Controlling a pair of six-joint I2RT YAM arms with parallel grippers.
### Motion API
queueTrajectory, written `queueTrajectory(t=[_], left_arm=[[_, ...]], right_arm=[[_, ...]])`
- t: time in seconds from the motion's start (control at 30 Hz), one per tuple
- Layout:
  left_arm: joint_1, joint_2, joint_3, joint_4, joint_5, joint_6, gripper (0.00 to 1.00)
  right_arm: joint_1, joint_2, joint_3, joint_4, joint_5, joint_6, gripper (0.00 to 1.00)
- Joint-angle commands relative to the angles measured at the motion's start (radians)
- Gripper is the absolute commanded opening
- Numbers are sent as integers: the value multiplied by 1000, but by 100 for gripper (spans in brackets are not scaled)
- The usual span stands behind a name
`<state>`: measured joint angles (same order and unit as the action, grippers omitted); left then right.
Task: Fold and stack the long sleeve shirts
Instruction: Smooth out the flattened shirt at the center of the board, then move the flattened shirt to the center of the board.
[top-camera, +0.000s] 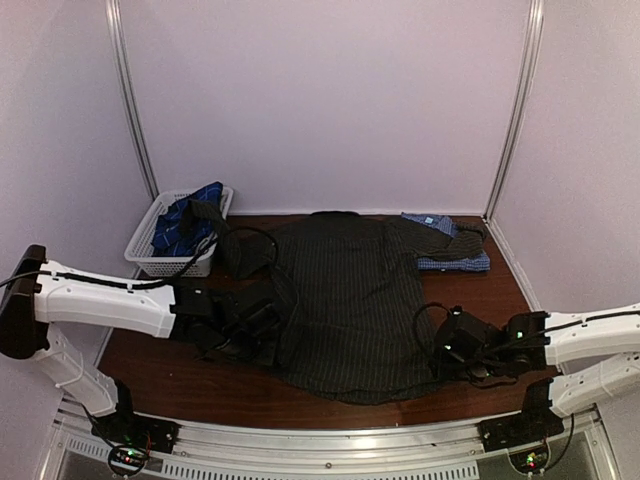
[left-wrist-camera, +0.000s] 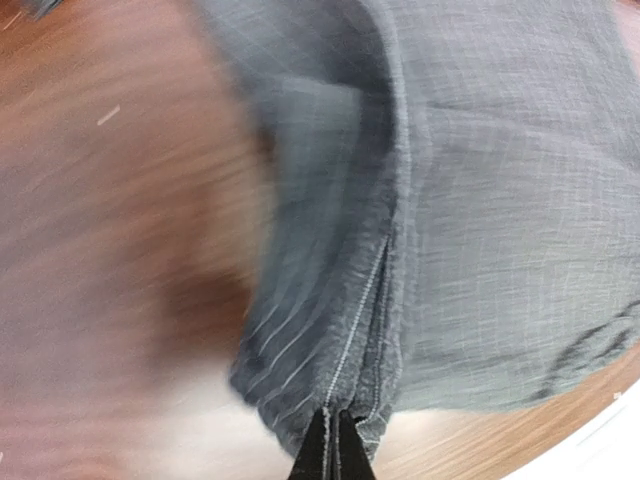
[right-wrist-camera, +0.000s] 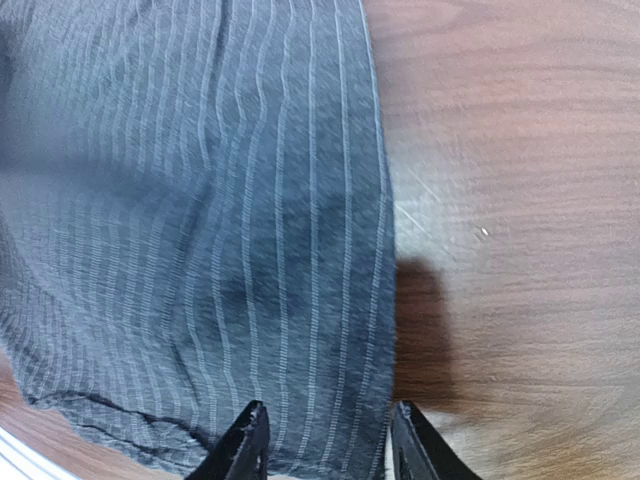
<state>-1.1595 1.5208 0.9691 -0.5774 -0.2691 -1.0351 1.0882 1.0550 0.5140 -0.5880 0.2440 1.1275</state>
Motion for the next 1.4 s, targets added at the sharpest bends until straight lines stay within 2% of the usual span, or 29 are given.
queueTrajectory(t=[0.0,0.1,0.2,0.3,0.4,0.67,0.93,0.97,1.03,1.1,1.17,1.23,1.3,1.37], left_arm=[[44,-126,-154,-40,-12,-99,0],[50,-176,-237,-42,14,-128,0],[50,-227,-293,-56,35,-161,0],[53,-271,-336,-91,58,-182,0],[54,-318,-375,-142,99,-195,0],[54,-402,-458,-195,184,-218,0],[55,-392,-473,-175,217,-216,0],[56,-390,-472,-169,221,-209,0],[59,-384,-462,-172,223,-198,0],[67,-382,-442,-185,218,-173,14],[81,-385,-407,-208,202,-147,34],[106,-387,-356,-232,183,-113,47],[142,-384,-305,-243,176,-73,53],[188,-377,-251,-240,177,-28,55]], right_arm=[[5,-16,-56,27,-29,6,40],[7,-11,-78,48,-52,5,33],[8,-11,-84,46,-62,2,21],[10,-27,-78,8,-69,0,8],[10,-55,-78,-45,-89,-7,1],[23,-137,-132,-49,-209,-6,0],[76,-153,-174,-14,-273,33,0],[76,-156,-170,-23,-270,33,1],[76,-168,-145,-54,-250,31,11],[76,-179,-108,-83,-207,25,26],[75,-171,-57,-113,-159,12,41],[69,-144,7,-142,-107,-13,51],[43,-102,77,-171,-65,-53,57],[-16,-60,141,-175,-44,-114,59]])
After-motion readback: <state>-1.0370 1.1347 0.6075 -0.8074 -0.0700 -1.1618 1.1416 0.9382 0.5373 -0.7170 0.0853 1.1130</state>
